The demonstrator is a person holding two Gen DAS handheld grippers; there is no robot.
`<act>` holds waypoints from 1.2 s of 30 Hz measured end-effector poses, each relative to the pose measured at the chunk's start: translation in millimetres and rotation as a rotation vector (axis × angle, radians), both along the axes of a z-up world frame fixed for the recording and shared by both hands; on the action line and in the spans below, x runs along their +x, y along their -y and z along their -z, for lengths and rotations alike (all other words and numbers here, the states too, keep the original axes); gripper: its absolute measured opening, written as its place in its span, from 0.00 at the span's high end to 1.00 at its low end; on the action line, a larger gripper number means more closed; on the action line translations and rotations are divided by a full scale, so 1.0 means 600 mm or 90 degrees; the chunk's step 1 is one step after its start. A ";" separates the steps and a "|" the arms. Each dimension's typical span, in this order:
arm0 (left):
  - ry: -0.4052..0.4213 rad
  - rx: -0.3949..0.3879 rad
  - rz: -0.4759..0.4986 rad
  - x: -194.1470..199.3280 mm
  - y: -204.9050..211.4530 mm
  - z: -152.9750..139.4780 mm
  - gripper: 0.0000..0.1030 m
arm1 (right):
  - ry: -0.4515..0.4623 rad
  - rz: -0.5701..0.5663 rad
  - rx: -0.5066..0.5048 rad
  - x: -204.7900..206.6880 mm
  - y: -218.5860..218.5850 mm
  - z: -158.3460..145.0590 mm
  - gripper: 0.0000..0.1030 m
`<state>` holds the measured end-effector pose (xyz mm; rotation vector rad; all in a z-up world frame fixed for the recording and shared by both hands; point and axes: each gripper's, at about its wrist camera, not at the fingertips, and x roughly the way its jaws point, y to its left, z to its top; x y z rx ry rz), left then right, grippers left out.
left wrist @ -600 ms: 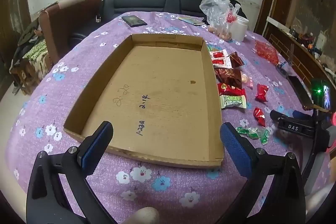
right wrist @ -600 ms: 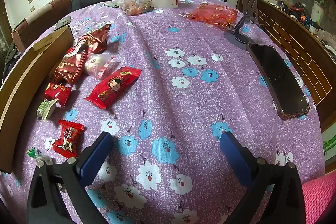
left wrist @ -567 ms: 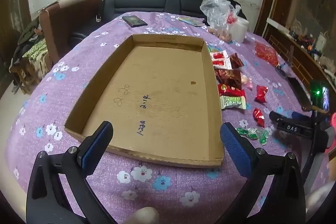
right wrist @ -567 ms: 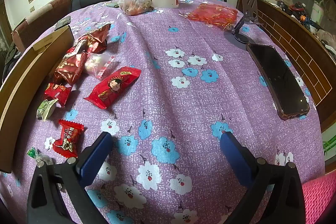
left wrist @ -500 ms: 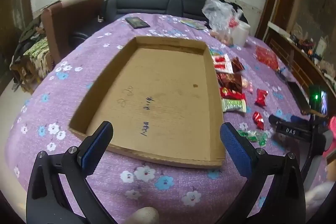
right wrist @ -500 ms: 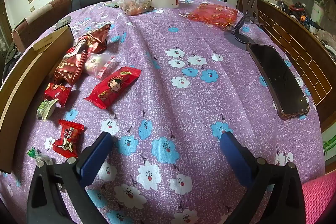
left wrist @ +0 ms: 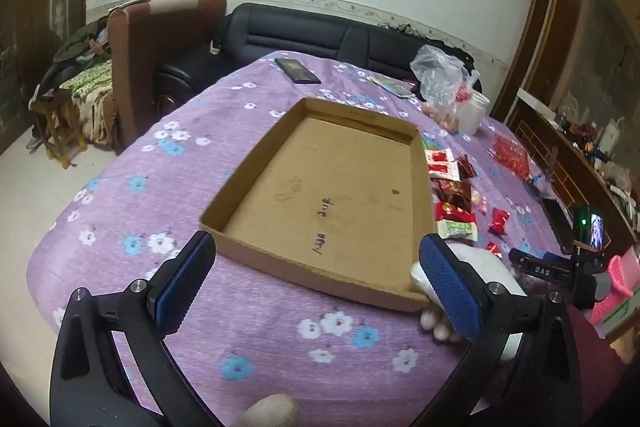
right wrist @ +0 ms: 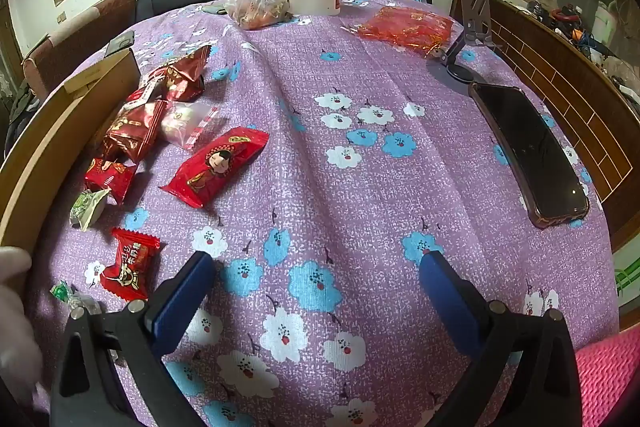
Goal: Organize snacks
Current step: 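Move both tools from the cardboard tray toward the snack pile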
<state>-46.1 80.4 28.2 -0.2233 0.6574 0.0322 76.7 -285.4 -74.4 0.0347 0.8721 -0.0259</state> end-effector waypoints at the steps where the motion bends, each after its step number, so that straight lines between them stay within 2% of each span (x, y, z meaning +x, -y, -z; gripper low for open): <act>1: 0.000 -0.005 -0.005 0.000 -0.009 0.002 0.00 | 0.000 0.000 0.000 0.000 0.000 0.000 0.00; 9: 0.009 -0.026 -0.020 -0.007 -0.039 0.002 0.00 | 0.000 0.000 0.000 0.000 0.000 0.000 0.00; 21: 0.006 0.022 0.021 -0.008 0.021 -0.008 0.00 | 0.000 0.000 0.000 0.000 0.000 0.000 0.00; 27: -0.014 0.047 0.099 0.005 0.097 0.007 0.00 | 0.000 0.000 0.000 0.000 0.000 0.000 0.00; 36: -0.091 0.093 0.225 0.056 0.239 0.066 0.00 | 0.000 0.000 0.000 0.000 0.000 0.000 0.00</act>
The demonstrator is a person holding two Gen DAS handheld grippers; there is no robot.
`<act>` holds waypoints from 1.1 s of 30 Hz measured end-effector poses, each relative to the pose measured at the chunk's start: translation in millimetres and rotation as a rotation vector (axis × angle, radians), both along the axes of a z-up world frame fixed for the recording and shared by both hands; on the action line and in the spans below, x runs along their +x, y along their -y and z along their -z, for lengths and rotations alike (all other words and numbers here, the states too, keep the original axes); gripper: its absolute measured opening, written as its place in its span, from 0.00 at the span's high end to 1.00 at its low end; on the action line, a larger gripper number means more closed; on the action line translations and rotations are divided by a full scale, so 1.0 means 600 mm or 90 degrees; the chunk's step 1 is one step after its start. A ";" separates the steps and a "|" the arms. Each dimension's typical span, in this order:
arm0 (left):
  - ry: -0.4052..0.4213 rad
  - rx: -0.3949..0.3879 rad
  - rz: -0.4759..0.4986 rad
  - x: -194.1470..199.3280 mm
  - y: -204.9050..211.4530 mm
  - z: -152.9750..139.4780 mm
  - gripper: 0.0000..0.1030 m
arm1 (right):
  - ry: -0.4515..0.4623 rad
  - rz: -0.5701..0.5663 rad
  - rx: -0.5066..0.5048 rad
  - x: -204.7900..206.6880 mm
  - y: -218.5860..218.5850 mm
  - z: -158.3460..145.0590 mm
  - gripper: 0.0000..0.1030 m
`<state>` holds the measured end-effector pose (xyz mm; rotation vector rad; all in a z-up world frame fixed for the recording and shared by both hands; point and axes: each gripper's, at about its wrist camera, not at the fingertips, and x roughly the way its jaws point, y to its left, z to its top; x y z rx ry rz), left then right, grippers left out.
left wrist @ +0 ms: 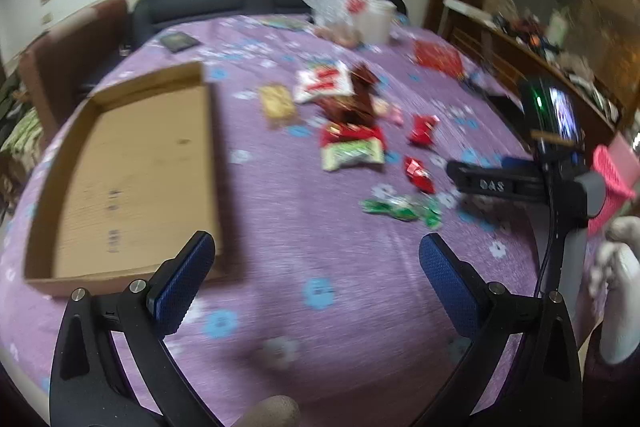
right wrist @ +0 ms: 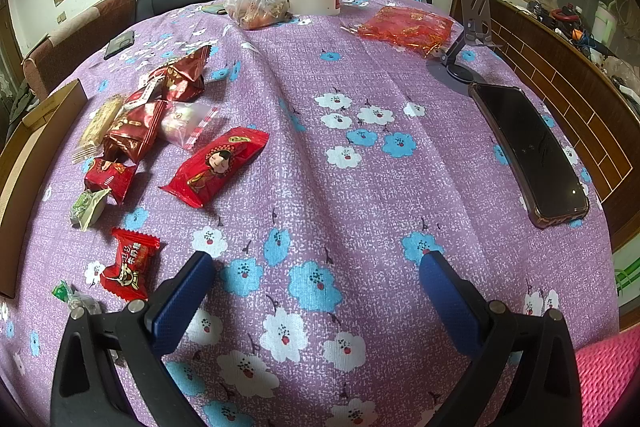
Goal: Organize snacks
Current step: 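Move both tools from the cardboard tray toward the snack pile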
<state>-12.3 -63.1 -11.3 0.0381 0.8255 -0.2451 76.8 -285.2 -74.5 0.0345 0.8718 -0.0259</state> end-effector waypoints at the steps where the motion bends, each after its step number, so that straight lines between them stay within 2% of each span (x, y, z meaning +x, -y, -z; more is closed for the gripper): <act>1: -0.011 0.008 0.007 0.008 0.013 0.007 0.00 | 0.000 0.000 0.000 0.000 0.000 0.000 0.00; 10: -0.091 0.054 0.006 0.077 0.052 0.076 0.00 | 0.000 0.000 0.000 0.001 0.001 -0.002 0.00; 12: -0.089 0.073 -0.006 0.086 0.053 0.083 0.00 | 0.000 0.000 0.000 0.001 0.002 -0.003 0.00; 22: -0.093 0.051 -0.053 0.109 -0.013 0.084 0.00 | 0.000 0.000 0.000 0.002 0.005 -0.008 0.00; 24: -0.094 0.063 -0.051 0.110 -0.009 0.085 0.00 | 0.000 0.000 0.000 0.003 0.005 -0.009 0.00; 33: -0.093 0.060 -0.062 0.107 -0.009 0.085 0.00 | 0.000 0.000 0.000 0.004 0.008 -0.014 0.00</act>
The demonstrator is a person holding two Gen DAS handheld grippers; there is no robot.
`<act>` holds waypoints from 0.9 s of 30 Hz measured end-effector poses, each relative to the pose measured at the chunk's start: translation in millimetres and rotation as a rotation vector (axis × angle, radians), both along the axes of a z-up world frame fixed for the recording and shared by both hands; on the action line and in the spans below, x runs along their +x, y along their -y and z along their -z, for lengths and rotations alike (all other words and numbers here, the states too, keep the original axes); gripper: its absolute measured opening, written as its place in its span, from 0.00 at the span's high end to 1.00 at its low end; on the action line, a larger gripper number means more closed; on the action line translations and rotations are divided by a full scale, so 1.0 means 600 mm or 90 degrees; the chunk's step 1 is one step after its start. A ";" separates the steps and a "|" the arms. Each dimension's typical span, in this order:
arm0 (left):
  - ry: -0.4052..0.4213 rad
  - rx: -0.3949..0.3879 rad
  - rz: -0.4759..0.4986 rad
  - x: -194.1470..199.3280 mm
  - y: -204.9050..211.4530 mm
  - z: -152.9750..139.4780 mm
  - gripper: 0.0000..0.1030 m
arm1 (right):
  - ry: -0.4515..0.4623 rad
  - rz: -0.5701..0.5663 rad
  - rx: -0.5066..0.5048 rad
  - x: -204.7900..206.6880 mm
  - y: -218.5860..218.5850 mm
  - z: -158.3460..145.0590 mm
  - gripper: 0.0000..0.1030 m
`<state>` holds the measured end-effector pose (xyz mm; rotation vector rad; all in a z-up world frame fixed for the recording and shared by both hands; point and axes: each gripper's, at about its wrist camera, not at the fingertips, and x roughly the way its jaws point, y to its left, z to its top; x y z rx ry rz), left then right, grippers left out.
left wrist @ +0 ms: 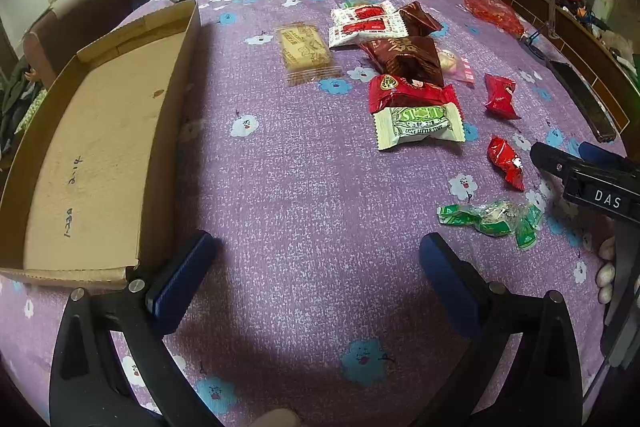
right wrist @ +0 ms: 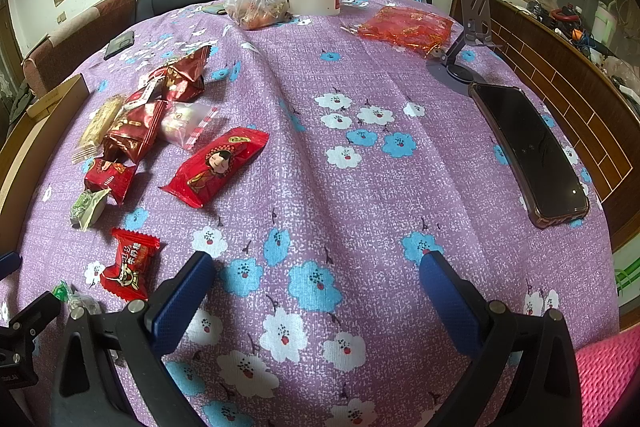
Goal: Organize snacks
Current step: 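Move both tools from the cardboard tray toward the snack pile, then grasp the green-wrapped candy with the right tool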
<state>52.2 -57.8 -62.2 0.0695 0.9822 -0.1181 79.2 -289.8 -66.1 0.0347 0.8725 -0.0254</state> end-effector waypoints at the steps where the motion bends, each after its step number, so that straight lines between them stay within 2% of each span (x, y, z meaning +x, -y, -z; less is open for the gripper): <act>1: 0.000 0.000 -0.001 0.000 0.000 0.000 0.00 | 0.000 0.000 0.000 0.000 0.000 -0.001 0.00; 12: -0.012 0.000 -0.001 0.041 0.026 0.000 0.00 | 0.000 0.000 0.000 0.002 0.003 -0.006 0.00; 20: -0.012 -0.001 0.001 0.040 0.025 0.000 0.00 | -0.002 -0.003 0.002 0.003 0.006 -0.010 0.00; 23: -0.013 -0.005 0.013 0.035 0.025 -0.001 0.00 | -0.022 -0.012 0.003 0.004 0.006 -0.013 0.00; 25: -0.016 -0.031 0.024 0.028 0.017 -0.007 0.03 | -0.032 -0.017 0.001 -0.001 0.007 -0.012 0.00; 27: -0.019 -0.097 0.020 0.017 -0.010 -0.019 0.17 | -0.034 -0.026 -0.002 -0.008 0.004 -0.013 0.00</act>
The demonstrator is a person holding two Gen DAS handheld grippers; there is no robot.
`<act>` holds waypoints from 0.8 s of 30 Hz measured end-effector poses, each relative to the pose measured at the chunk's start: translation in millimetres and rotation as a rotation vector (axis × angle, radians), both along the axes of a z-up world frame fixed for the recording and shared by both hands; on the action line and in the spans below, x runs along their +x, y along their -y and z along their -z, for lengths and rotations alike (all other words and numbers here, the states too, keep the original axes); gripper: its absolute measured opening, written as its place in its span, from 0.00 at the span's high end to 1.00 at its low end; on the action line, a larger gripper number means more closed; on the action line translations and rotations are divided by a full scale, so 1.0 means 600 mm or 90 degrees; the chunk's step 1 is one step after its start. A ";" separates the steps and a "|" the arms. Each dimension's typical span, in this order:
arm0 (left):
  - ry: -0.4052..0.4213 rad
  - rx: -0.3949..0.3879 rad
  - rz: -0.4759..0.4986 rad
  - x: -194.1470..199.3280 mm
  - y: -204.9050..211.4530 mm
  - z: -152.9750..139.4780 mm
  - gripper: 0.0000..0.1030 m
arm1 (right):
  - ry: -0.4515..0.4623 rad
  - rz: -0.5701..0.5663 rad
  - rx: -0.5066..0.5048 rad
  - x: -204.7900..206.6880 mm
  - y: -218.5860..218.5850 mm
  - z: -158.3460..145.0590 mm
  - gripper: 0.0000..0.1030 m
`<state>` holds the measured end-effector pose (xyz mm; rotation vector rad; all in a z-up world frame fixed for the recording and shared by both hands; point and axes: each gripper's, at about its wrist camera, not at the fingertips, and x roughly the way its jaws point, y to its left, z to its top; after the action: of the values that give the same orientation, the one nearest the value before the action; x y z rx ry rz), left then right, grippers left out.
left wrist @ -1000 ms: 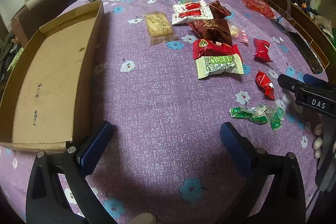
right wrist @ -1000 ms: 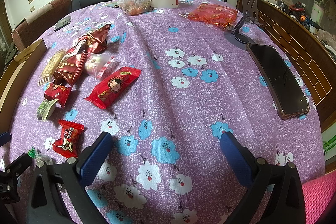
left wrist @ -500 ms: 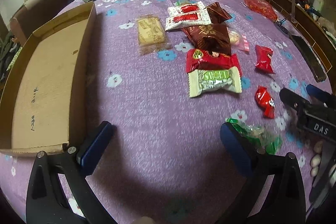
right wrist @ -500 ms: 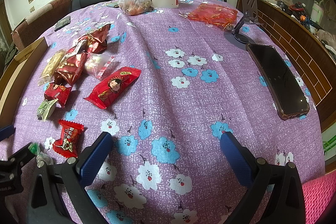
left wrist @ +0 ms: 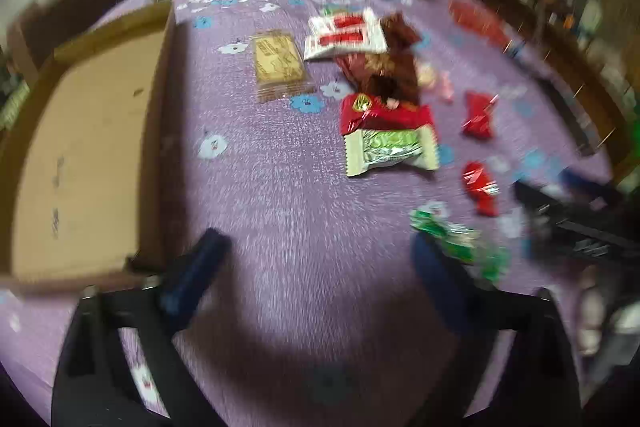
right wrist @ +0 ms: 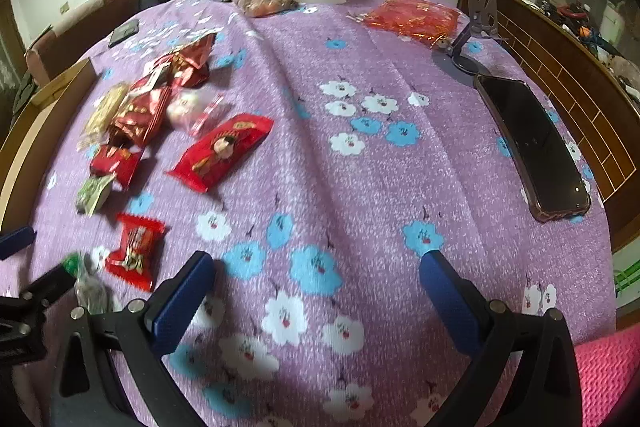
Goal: Organize snacks
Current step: 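Grasp the green-wrapped candy with the right tool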
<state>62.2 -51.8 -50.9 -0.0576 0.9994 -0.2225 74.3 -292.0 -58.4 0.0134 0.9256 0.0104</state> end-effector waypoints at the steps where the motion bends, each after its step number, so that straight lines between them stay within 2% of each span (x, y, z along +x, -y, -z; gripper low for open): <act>1: -0.001 -0.032 -0.011 -0.010 -0.020 -0.006 0.20 | 0.001 -0.004 -0.001 -0.004 0.000 0.000 0.00; 2: 0.009 -0.056 -0.025 -0.025 -0.042 -0.017 0.25 | 0.001 -0.010 -0.003 -0.009 -0.001 0.001 0.00; 3: 0.029 -0.071 -0.035 -0.040 -0.061 -0.031 0.25 | 0.000 -0.013 -0.004 -0.013 0.001 0.000 0.00; 5: 0.112 -0.084 -0.061 -0.092 -0.106 -0.080 0.25 | 0.005 -0.010 -0.001 -0.025 0.005 -0.005 0.04; 6: 0.151 -0.088 -0.066 -0.113 -0.120 -0.099 0.25 | 0.024 -0.011 0.007 -0.039 0.006 -0.012 0.15; 8: 0.246 -0.107 -0.069 -0.162 -0.151 -0.140 0.24 | 0.053 -0.036 0.043 -0.065 -0.001 -0.032 0.17; 9: 0.269 -0.124 -0.062 -0.178 -0.163 -0.153 0.20 | 0.061 -0.057 0.056 -0.075 -0.010 -0.041 0.17; 10: 0.267 -0.136 -0.055 -0.183 -0.168 -0.158 0.19 | 0.069 -0.083 0.061 -0.084 -0.026 -0.050 0.19; 12: 0.220 -0.148 -0.050 -0.177 -0.171 -0.160 0.19 | 0.081 -0.139 0.056 -0.099 -0.066 -0.064 0.23; 14: 0.203 -0.174 -0.037 -0.172 -0.168 -0.161 0.19 | 0.082 -0.191 0.050 -0.103 -0.106 -0.068 0.31; 15: 0.203 -0.172 -0.035 -0.171 -0.165 -0.161 0.19 | 0.081 -0.207 0.039 -0.100 -0.123 -0.067 0.40; 16: 0.203 -0.164 -0.031 -0.170 -0.161 -0.162 0.19 | 0.077 -0.219 0.027 -0.095 -0.139 -0.066 0.43; 18: 0.202 -0.139 -0.023 -0.164 -0.148 -0.161 0.19 | 0.067 -0.249 0.031 -0.086 -0.158 -0.059 0.48; 21: 0.178 -0.136 -0.015 -0.141 -0.134 -0.148 0.19 | 0.046 -0.273 0.032 -0.075 -0.179 -0.037 0.50; 23: 0.151 -0.134 -0.006 -0.117 -0.121 -0.131 0.19 | 0.028 -0.278 0.038 -0.065 -0.185 -0.019 0.62; 24: 0.140 -0.133 -0.001 -0.105 -0.113 -0.124 0.19 | 0.039 -0.276 0.046 -0.064 -0.181 -0.019 0.71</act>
<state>-0.9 16.0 23.8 -0.2198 0.7539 -0.3248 36.2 -183.1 -47.1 -0.1207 0.8525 0.4437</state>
